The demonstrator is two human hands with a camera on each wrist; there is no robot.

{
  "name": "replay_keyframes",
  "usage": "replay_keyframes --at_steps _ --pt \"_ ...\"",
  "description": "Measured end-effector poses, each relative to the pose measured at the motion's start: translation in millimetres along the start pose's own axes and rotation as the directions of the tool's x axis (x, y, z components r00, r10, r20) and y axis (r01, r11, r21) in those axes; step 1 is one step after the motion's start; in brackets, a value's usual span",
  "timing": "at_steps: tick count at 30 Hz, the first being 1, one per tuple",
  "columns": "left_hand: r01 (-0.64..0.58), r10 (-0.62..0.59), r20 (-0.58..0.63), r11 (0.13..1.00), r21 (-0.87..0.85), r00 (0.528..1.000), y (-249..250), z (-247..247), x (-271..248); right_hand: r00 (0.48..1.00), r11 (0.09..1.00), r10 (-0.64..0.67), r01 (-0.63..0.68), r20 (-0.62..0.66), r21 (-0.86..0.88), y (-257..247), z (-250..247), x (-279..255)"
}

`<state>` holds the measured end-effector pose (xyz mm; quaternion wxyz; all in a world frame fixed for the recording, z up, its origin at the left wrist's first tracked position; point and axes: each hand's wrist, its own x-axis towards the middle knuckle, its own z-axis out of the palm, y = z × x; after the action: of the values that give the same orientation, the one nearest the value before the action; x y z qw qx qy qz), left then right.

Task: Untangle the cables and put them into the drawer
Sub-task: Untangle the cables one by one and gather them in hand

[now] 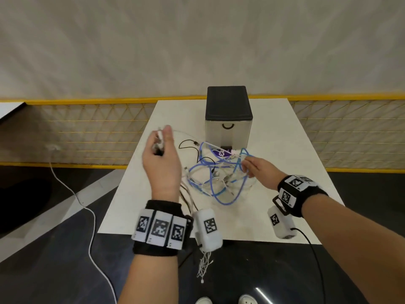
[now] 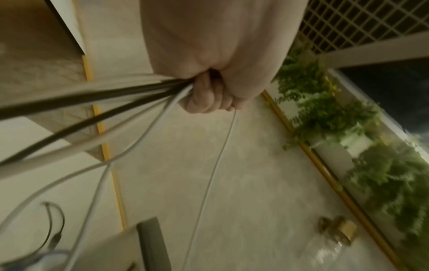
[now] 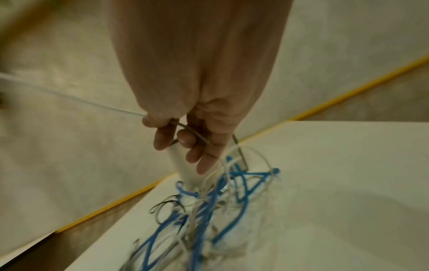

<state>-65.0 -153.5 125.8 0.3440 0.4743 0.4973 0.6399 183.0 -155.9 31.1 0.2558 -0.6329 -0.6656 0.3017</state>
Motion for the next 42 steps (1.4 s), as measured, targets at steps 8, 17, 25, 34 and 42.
replay_keyframes --at_steps 8,17,25,34,42 --pt "0.145 -0.141 -0.039 0.981 0.128 0.989 -29 -20 12 0.967 0.995 0.012 0.014 -0.256 0.099 -23 -32 5" --pt "0.118 -0.155 0.205 0.976 0.184 0.966 -35 -14 -1 0.988 0.988 0.038 -0.059 0.148 0.141 -47 16 -46" --pt "0.095 -0.255 0.464 0.935 0.340 0.848 -32 -11 -27 0.810 0.982 0.098 0.015 0.578 -0.188 -25 95 -69" --pt "0.052 -0.372 0.596 0.874 0.483 0.712 -30 -37 -44 0.679 0.896 0.355 -0.052 0.643 -0.440 -31 78 -69" --pt "-0.023 -0.377 0.698 0.871 0.491 0.609 -19 -40 -46 0.847 0.967 0.193 -0.078 0.496 -0.243 -54 60 -54"
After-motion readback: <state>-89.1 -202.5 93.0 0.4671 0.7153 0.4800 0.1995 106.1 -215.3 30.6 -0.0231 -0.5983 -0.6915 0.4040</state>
